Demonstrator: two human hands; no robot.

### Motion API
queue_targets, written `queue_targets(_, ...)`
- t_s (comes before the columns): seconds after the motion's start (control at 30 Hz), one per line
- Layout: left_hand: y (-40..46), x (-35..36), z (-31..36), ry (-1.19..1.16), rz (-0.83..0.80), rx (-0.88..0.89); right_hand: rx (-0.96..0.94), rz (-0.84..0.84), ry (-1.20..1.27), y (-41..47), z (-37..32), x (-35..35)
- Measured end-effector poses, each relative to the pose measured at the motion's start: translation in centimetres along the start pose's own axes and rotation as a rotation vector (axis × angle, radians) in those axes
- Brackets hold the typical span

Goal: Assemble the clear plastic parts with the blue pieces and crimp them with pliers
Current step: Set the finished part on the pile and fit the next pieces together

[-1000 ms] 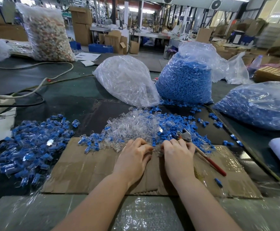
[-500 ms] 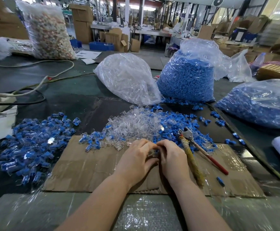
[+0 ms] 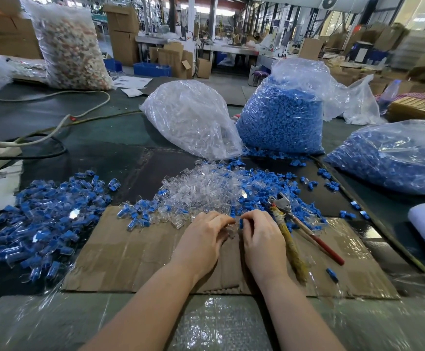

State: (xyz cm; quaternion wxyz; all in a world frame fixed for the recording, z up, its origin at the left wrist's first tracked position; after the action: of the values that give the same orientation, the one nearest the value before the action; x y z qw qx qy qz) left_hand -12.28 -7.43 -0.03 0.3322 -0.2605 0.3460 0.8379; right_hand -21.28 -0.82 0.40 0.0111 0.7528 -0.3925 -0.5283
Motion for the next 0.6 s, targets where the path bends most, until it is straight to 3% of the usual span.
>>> queue_targets(0.47,-0.3,-1.1,-0.5,-0.1,0.074,-0.077,-0.015,0.003,-0.033,-0.1,-0.2,0.0)
queue_targets(0.6,-0.5,-0.6,0.7,-0.024,0.018,0.017,0.021,0.015,0.013,-0.1,0.3,-0.3)
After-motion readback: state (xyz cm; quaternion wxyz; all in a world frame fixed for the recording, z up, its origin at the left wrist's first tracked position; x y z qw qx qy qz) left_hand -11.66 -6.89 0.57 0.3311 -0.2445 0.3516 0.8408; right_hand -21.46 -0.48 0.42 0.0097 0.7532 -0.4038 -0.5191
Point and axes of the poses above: each hand's wrist, its own y-axis towards the middle knuckle, its own x-axis out of the palm, z = x × y, the point moved 10 cm from there along y, towards the middle knuckle, and after that the axes turned 9 degrees about -y, right-handed, at the moved point
